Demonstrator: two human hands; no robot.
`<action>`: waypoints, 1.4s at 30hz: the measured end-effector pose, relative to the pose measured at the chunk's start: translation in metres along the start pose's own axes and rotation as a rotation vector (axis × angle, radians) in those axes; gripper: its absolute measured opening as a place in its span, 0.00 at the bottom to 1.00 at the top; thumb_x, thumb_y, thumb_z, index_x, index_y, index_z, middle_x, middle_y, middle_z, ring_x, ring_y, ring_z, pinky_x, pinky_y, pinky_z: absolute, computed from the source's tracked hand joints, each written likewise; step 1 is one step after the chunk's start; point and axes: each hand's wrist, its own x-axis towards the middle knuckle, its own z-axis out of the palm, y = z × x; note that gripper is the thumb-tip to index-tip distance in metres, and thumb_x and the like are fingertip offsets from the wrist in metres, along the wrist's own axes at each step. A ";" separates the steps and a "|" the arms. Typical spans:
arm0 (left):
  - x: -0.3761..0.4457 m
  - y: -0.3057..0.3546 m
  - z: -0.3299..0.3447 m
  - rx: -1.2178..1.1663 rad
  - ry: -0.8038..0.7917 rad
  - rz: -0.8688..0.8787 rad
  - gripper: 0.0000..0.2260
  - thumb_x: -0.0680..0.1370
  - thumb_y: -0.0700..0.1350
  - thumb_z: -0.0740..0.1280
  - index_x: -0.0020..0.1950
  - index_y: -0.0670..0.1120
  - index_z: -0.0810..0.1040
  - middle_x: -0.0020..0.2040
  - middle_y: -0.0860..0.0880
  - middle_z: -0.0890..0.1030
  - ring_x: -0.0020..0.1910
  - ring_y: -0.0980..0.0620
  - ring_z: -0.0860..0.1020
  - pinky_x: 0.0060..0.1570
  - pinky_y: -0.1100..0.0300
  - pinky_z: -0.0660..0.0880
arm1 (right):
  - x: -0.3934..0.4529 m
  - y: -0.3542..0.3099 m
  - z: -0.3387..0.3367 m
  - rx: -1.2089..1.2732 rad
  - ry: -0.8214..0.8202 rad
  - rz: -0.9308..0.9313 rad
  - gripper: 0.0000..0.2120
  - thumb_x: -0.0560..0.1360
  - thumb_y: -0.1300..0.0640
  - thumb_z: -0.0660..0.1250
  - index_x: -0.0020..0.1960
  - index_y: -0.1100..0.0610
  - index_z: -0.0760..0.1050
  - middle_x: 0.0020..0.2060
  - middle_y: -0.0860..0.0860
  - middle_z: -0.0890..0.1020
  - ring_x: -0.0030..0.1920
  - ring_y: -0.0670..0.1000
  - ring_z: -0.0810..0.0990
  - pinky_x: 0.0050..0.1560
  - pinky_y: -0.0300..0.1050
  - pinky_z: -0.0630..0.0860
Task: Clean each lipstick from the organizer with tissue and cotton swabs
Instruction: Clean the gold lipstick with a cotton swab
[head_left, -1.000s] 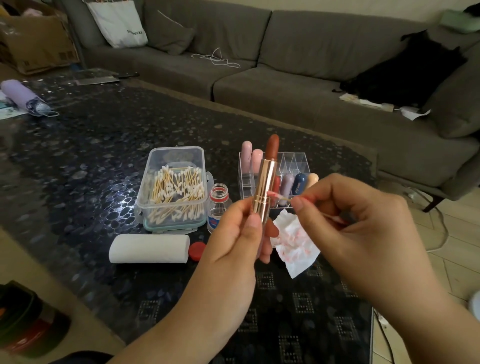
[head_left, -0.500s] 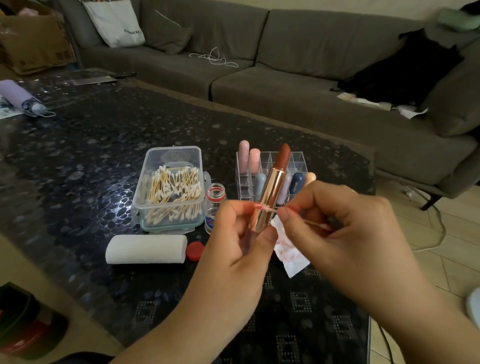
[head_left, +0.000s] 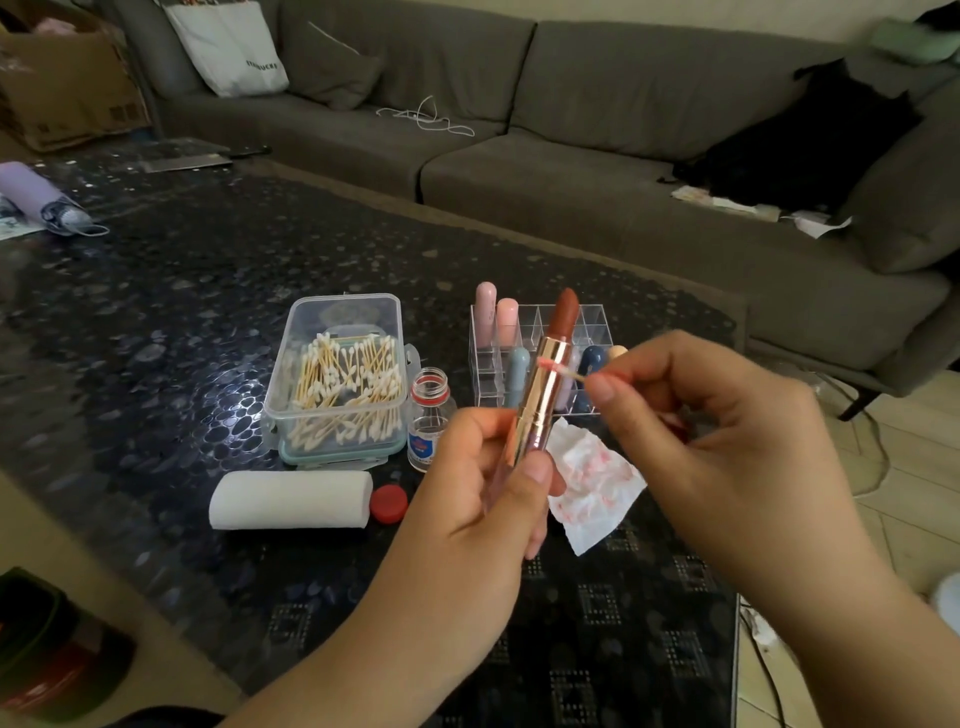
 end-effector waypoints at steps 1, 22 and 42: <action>0.000 0.001 0.000 -0.009 -0.009 -0.005 0.06 0.74 0.52 0.61 0.49 0.59 0.74 0.37 0.53 0.77 0.32 0.55 0.71 0.37 0.60 0.69 | -0.001 0.000 0.000 0.016 -0.045 -0.007 0.09 0.73 0.47 0.64 0.39 0.51 0.77 0.25 0.48 0.73 0.28 0.49 0.71 0.33 0.31 0.66; 0.015 -0.010 -0.010 0.195 0.101 -0.175 0.07 0.79 0.49 0.62 0.51 0.59 0.78 0.40 0.52 0.80 0.40 0.63 0.77 0.47 0.68 0.71 | -0.003 0.028 -0.013 0.096 -0.234 0.509 0.07 0.76 0.50 0.65 0.39 0.49 0.75 0.23 0.49 0.69 0.23 0.44 0.65 0.23 0.33 0.64; 0.035 -0.051 -0.018 0.909 0.088 -0.068 0.07 0.76 0.47 0.69 0.51 0.56 0.75 0.47 0.57 0.78 0.46 0.61 0.77 0.39 0.74 0.68 | -0.017 0.041 -0.008 0.008 -0.585 0.690 0.06 0.80 0.54 0.61 0.45 0.47 0.74 0.32 0.44 0.81 0.30 0.35 0.77 0.31 0.24 0.68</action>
